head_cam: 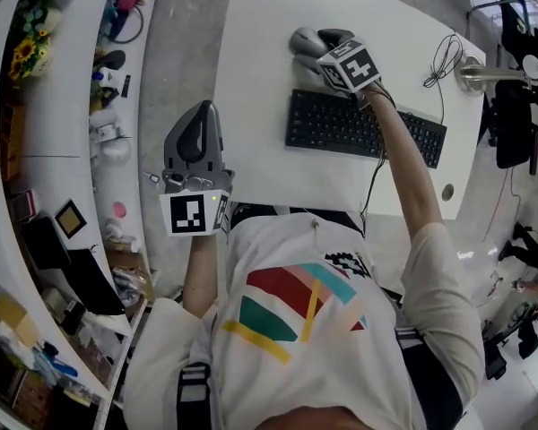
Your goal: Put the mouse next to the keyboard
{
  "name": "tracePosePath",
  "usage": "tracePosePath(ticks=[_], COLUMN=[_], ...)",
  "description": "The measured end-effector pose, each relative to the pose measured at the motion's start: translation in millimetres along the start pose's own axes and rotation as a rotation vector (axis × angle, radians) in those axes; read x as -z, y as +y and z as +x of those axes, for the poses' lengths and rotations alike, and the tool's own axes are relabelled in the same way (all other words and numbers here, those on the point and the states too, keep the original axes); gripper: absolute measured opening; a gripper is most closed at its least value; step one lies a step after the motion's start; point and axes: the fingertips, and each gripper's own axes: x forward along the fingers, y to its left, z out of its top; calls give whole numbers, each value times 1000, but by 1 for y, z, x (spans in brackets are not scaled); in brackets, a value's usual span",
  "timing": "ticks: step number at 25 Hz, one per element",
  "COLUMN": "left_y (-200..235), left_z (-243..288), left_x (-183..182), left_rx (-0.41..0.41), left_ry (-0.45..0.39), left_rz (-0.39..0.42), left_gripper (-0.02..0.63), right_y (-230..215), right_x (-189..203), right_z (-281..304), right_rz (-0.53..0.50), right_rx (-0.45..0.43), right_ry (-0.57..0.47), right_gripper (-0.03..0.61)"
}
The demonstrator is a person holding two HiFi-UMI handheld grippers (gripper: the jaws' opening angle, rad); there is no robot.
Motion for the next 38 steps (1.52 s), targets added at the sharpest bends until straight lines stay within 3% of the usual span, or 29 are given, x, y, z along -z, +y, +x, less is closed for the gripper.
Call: tracePosePath(ticks=[8,11,16,20,29,38], left_y=[-27,-35,-47,-68,-149,-253], left_z=[15,20,31,45,71,89], left_x=[-5,-8,-12,-14,8,28], left_rx=[74,99,135,199,389,608], left_ry=[-10,-15,-24,-22,30,75], left_rz=[-6,-12,-21,-16,-16,-5], left_gripper=[44,44,44,44,44,44], right_y=[2,-1,-13,-36,-104,-124], right_x=[2,-4,-13,2,112,240], right_z=[-1,-6,-29,-62,-171,-275], right_rz=[-32,-61,30,100,270,472], right_rx=[18,57,103,158,392,572], right_ry=[130,95,18,-19,-28,-27], right_gripper=[301,302,301,301,301,301])
